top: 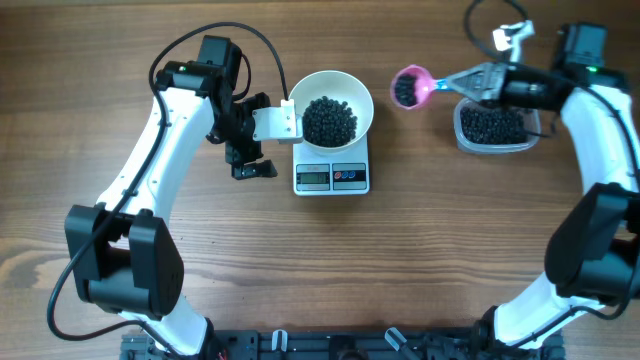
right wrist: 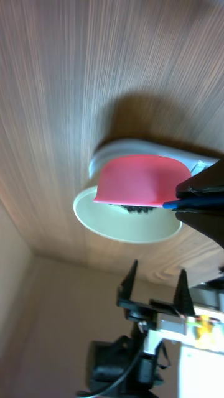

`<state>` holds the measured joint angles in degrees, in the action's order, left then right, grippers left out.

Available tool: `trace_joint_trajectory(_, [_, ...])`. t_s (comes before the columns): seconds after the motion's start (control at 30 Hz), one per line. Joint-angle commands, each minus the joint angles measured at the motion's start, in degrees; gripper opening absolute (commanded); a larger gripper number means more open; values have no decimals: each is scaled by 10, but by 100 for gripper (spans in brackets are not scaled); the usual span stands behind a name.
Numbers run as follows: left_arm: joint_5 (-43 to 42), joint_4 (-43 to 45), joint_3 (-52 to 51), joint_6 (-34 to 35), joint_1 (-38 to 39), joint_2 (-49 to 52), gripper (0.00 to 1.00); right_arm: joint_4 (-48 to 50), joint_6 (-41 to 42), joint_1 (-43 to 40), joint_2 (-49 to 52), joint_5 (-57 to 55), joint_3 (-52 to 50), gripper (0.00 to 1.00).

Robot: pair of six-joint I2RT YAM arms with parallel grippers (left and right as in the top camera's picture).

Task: Scoop item into bowl and weigh 150g on scale
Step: 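Lift the filled scoop and move it over the white bowl, then tilt the scoop with the right gripper to pour beans into the bowl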

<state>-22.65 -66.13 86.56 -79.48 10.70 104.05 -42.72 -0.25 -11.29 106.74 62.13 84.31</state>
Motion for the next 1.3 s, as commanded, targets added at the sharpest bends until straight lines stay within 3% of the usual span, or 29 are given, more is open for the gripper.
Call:
trace_joint_trajectory(0.0, [-15,0,-5,-11,-3,1,100,22,2,49,7,21,0,4])
trace_joint_trajectory(0.27, [-15,0,-5,-11,-3,1,100,63,2,98,-6,-6,3,4])
trace_joint_trajectory(0.43, [-15,0,-5,-11,-3,1,100,62,0,133,-48,-133,3,4])
trace_joint_trajectory(0.73, [-15,0,-5,-11,-3,1,100,80,-148,237,-91,-332,5,4])
trace_joint_trajectory(0.87, [-15,0,-5,-11,-3,1,100,82,-242,281,-108,-430,5,4])
trace_joint_trajectory(0.9, [-15,0,-5,-11,-3,1,100,85,-304,311,-112,-482,5,4])
trace_joint_trajectory(1.27, [-15,0,-5,-11,-3,1,100,118,-358,368,-112,-553,5,4])
